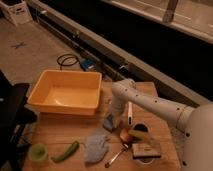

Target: Place sponge in plastic cup

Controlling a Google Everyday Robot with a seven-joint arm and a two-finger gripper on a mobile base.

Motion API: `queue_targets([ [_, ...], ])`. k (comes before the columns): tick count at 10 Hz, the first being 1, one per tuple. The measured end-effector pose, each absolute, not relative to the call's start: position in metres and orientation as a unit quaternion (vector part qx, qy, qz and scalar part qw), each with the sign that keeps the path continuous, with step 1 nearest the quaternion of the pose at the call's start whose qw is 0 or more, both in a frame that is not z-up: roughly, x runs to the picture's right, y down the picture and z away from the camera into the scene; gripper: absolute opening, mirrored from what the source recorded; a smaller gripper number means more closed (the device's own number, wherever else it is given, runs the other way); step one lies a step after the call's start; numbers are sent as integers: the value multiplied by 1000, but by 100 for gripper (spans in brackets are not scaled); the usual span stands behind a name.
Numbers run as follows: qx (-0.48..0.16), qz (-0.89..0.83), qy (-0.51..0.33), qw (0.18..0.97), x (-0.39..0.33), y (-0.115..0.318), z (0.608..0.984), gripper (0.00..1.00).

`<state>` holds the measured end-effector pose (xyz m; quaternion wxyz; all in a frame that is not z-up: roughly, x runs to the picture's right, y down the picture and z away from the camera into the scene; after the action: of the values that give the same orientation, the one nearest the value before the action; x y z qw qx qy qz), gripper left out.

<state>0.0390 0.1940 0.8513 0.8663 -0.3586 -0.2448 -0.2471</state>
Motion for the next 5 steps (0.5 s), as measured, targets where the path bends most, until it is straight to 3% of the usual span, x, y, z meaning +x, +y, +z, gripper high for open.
queue_targets([
  [3,-353,-236,-244,872,41,190,845,2],
  [5,-348,-233,-233,878,41,173,822,0],
])
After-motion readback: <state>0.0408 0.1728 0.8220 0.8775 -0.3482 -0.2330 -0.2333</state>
